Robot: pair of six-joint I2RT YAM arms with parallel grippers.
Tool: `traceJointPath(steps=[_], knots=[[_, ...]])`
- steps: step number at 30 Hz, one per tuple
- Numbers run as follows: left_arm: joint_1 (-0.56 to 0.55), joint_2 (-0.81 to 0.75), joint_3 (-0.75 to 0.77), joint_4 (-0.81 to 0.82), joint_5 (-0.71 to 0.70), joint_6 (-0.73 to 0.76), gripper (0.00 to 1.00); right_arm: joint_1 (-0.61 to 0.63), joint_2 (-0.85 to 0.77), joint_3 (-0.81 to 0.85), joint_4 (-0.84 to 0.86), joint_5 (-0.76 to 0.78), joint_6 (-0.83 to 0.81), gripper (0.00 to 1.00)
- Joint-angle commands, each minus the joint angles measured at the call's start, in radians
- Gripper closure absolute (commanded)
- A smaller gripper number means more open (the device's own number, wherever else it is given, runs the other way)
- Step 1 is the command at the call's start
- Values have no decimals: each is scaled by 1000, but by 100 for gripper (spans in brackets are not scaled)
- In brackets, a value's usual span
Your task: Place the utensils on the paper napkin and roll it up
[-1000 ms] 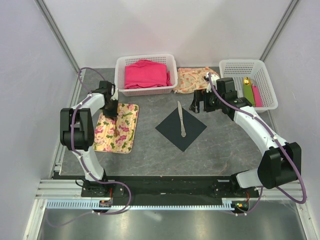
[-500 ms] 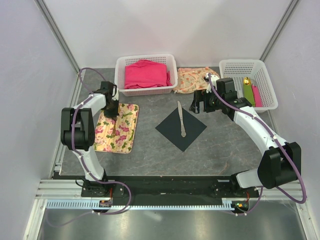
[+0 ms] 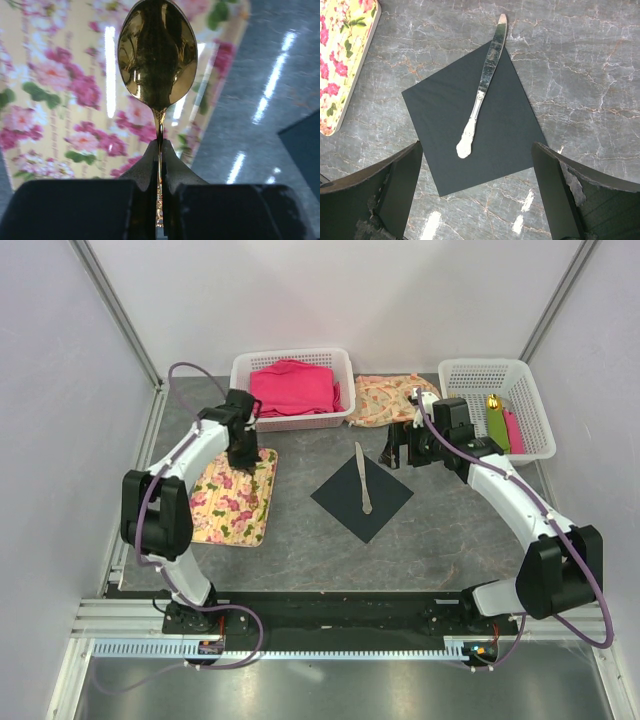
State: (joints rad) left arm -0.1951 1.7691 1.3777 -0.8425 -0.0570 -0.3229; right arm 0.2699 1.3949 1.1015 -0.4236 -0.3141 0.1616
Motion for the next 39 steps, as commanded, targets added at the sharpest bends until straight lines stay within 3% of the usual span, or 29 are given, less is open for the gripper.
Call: traceJointPath(steps=[1, 5, 12, 23, 39], knots=[[-131, -65, 35, -83, -52, -218, 98, -6, -43, 0, 26, 20, 1, 2], [-245, -4, 119, -93, -33, -292, 98, -8, -34, 9, 19, 7, 4, 2], [-461, 232, 437, -115, -98, -409, 98, -27, -25, 14, 14, 33, -4, 2], [-567, 543, 790, -90, -130, -481, 98, -66, 16, 40, 13, -2, 7, 2], [-557, 619, 799, -61, -104, -516, 98, -78, 18, 23, 20, -36, 19, 2]])
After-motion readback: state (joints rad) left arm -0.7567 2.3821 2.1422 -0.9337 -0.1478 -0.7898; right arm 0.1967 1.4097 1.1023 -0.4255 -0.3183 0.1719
